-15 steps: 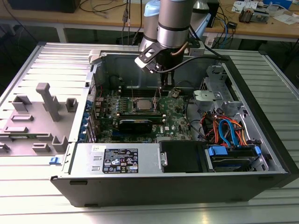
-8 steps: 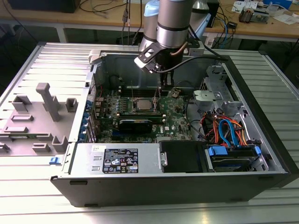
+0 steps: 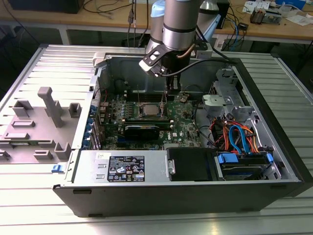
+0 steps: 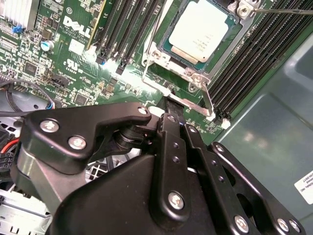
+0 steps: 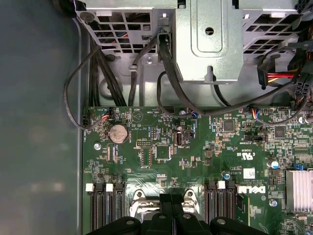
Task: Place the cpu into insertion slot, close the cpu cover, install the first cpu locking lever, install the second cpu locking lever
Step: 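Close the cpu cover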
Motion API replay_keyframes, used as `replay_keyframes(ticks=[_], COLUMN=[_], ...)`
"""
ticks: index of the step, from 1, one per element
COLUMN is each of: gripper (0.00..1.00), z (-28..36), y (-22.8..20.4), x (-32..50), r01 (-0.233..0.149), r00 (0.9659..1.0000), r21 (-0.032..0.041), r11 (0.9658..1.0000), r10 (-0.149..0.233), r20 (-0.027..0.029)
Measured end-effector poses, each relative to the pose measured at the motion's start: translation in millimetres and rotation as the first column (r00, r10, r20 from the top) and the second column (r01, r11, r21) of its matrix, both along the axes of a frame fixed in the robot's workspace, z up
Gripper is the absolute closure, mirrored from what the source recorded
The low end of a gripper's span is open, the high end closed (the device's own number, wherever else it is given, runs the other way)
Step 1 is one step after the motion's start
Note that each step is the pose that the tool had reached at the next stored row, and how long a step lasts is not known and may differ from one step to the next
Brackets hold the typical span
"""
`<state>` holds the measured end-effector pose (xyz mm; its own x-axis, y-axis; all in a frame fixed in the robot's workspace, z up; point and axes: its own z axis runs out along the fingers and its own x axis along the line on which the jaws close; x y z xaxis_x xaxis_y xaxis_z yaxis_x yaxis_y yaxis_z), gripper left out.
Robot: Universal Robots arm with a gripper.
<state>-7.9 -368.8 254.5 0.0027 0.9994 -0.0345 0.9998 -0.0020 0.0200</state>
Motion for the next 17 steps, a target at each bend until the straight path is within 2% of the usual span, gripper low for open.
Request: replay_keyframes(ticks=[17], gripper=[0.89], z=[-0.1], y=[0.0], x=[-5.7], r01=[0.0], r00=[1.0], r21=[0.0001], r11=[1.0], r10=[0.0], r20=[0.0])
